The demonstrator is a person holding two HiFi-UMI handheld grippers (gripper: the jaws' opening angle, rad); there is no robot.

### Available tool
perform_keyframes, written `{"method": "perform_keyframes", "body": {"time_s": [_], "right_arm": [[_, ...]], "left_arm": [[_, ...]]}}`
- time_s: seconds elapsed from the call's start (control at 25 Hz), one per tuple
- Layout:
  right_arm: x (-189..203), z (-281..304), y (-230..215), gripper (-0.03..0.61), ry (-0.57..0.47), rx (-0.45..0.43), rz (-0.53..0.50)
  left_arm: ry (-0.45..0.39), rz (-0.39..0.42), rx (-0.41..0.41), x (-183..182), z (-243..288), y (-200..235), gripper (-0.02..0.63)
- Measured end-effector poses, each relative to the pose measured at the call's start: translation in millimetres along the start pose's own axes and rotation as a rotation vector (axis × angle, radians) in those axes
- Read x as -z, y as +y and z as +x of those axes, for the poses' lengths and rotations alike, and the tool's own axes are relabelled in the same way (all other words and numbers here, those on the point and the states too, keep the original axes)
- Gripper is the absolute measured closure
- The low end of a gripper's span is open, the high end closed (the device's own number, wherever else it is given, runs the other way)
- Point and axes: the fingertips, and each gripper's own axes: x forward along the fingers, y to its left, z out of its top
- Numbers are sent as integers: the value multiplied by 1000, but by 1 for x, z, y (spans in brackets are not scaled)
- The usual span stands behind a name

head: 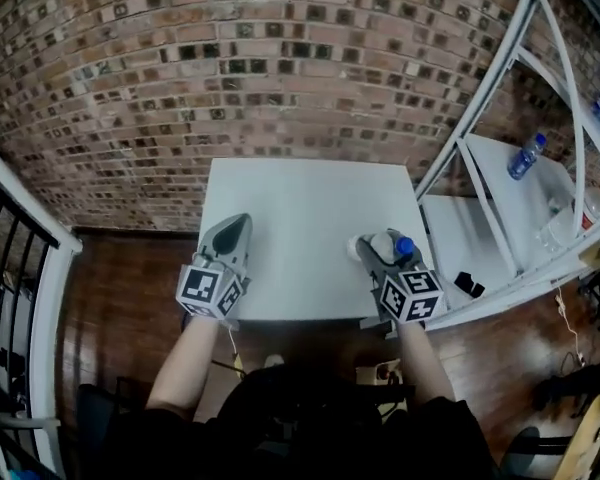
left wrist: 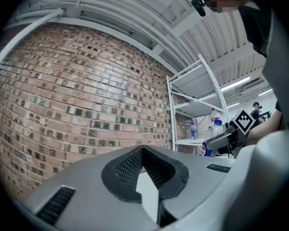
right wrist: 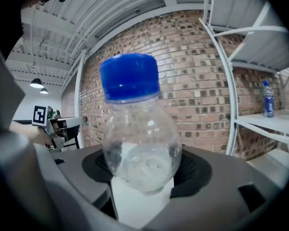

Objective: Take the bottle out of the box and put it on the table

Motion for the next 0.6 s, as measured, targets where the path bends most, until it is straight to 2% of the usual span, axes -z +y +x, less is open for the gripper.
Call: {"method": "perform_keyframes", "body": {"time_s": [0.2,0.4,0.6], "right_arm": [[-3,62,46,265,31,-125,-33],[-5,111,90,265,63,-222,-60],[-5,159,122,264,105,-341,-81]], "left_arm": [[12,18,-130,-1,-38,49,620],[28,1,-256,8,-78,87,620],[54,6,-357,10,-90,115,620]]}}
